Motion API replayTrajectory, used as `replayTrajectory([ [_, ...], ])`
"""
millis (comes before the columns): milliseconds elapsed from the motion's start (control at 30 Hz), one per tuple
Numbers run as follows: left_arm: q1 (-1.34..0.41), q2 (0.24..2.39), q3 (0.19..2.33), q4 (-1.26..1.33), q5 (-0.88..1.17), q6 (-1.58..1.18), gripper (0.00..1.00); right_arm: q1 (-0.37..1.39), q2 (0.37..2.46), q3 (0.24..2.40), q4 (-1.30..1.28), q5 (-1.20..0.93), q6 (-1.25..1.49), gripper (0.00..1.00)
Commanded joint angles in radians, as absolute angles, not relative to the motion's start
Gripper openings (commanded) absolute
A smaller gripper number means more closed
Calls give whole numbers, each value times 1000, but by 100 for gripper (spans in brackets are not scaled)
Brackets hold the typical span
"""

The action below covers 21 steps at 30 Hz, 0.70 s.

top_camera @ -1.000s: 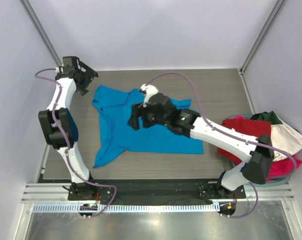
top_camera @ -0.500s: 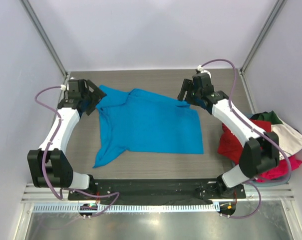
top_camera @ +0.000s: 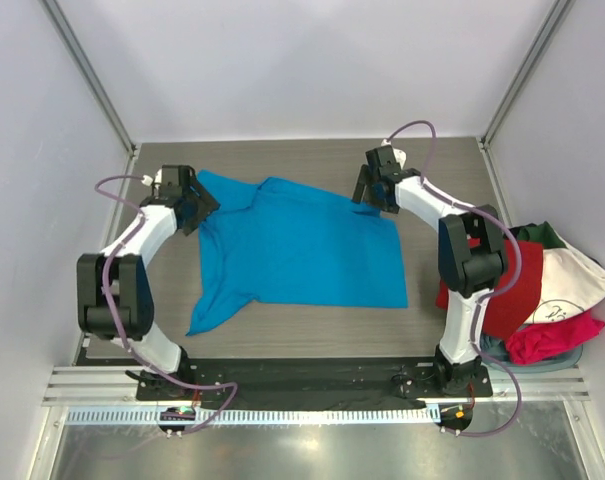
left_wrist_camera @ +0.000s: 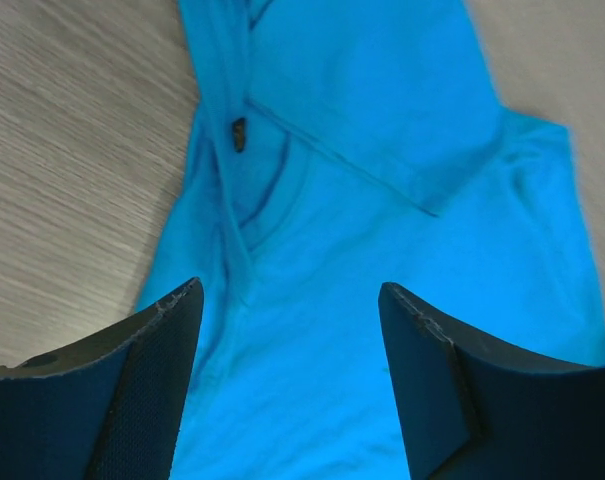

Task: Fold and stack the t-shirts

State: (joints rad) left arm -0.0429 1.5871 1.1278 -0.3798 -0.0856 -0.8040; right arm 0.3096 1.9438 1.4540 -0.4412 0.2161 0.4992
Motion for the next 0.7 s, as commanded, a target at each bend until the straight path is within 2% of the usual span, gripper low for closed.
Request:
replayTrajectory([
  [0,-41,1666,1173,-331,-123,-770,71,302,1994,1532,-402,256,497,74],
  [133,-41,1716,1190,-321,-130,-756,69,291,2049,1591,-391,273,502,70],
  [200,-41,1736,1198,-319,-136,-738,68,275,2081,1614,-391,265,506,62],
  [233,-40,1761,1207,-327,-137,-735,65,267,2089,1630,-393,259,508,61],
  [267,-40,1775,1225,-331,-133,-730,62,261,2098,1641,-391,250,508,56],
  [300,-41,1785,1233,-340,-133,-724,61,247,2115,1661,-391,227,508,37],
  [400,-41,1807,1238,-344,-138,-713,53,229,2129,1686,-397,209,509,2],
  [667,-40,1856,1282,-374,-153,-692,49,170,2164,1773,-410,138,508,1],
])
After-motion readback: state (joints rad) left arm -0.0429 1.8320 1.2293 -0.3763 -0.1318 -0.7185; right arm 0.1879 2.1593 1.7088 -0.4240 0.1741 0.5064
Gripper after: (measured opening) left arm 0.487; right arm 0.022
